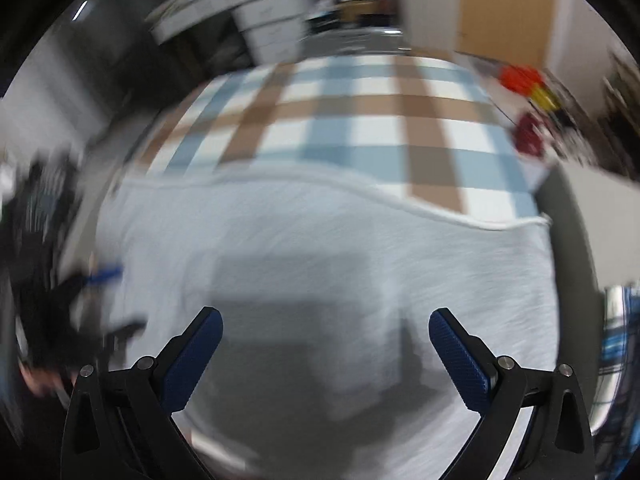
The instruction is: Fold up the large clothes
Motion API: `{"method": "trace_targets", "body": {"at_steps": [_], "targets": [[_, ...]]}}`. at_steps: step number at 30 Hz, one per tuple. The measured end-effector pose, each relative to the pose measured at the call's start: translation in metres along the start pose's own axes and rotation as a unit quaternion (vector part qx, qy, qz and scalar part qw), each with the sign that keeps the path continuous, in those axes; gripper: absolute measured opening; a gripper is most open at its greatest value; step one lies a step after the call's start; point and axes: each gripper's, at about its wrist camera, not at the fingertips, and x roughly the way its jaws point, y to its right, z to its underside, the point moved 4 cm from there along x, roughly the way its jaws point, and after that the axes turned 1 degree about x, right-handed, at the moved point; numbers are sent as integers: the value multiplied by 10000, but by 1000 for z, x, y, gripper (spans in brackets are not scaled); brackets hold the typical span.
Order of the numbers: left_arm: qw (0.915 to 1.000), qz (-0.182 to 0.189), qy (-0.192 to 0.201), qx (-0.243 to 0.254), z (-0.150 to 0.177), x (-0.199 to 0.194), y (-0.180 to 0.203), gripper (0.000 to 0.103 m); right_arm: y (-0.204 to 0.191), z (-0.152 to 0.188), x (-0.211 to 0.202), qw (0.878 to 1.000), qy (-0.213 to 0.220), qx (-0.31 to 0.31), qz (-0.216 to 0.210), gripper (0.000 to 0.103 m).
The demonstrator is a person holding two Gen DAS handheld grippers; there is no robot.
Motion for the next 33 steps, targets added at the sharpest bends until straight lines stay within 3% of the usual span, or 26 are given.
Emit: {"method": "trace_targets", "body": {"at_steps": [3, 7, 13, 17, 20, 22, 29, 31, 33], "targets": [[9996, 120, -207, -159, 4, 13, -10, 93, -17, 21, 26, 9970, -736, -149, -166, 103], [9993, 122, -221, -275, 5, 10, -12, 93, -19, 29, 50, 9950, -935, -299, 158, 103], [9997, -100, -140, -193, 7, 5, -4, 93, -31, 32, 61, 9947, -660, -575, 544, 103], [9996, -110, -147, -200, 5, 6, -7, 93, -30, 6, 45, 9929, -1019, -562, 245, 103], [9995, -240, -157, -120, 5, 8, -5, 94, -28, -31, 18, 9988, -413, -205, -149, 103], [9994, -296, -155, -127, 4, 9, -4, 95, -31, -48, 18, 9991, -355, -33, -241, 103], [9994, -140, -181, -245, 3, 3, -9, 95, -40, -73, 87, 9969, -685, 296, -228, 103], [9990, -3, -35, -443, -2, -8, -14, 95, -40, -67, 109, 9957, -893, 233, -32, 103], [9977, 110, 255, -619, -9, -20, -20, 95, -46, -67, 110, 9963, -827, 120, 197, 103]]}}
